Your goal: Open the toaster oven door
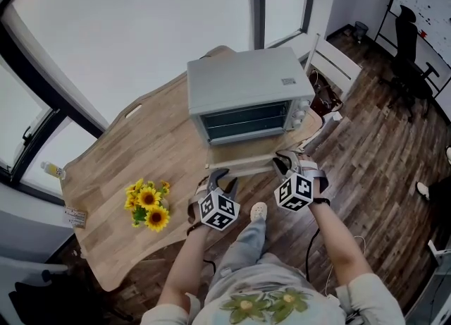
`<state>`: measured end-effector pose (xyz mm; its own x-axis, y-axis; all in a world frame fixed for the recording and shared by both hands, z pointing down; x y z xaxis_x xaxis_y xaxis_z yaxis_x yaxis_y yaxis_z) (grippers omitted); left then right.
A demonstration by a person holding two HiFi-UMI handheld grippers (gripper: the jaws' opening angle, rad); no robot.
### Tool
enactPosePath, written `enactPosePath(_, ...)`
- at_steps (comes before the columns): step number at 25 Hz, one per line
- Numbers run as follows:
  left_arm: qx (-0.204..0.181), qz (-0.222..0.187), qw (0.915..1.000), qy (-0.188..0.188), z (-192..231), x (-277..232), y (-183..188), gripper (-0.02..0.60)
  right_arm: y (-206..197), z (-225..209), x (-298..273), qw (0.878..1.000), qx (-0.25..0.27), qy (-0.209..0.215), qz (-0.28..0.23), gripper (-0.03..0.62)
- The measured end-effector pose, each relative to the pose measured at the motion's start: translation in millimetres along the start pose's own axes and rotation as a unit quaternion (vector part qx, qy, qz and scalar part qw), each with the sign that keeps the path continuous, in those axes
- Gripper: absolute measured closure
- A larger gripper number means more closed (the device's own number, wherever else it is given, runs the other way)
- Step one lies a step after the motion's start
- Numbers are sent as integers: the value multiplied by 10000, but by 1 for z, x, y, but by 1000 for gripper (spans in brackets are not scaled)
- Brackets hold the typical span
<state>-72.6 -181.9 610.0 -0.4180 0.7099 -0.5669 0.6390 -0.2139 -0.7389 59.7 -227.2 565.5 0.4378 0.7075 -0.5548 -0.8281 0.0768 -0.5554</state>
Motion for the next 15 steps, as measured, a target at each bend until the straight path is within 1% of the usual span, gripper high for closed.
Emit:
enactPosePath(9,170,-19,9998,-55,-7,-1,-4,432,-4,8,1,10000,0,40,49,525)
enactPosePath(15,208,5,9997,-98,-12,-2,-9,431,-7,14,1,9999,0,75,73,523)
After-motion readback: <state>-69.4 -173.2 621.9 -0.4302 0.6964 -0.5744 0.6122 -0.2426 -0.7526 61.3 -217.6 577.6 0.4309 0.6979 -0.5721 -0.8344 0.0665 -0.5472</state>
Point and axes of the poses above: the fingertips, and each gripper's own axes: x backward along the fingers, z to its left, y out of its top, the point moved 1 cm from there along x, backward along the fingers, and after that the axes turned 4 degrees about -z, right-handed, at the moved point
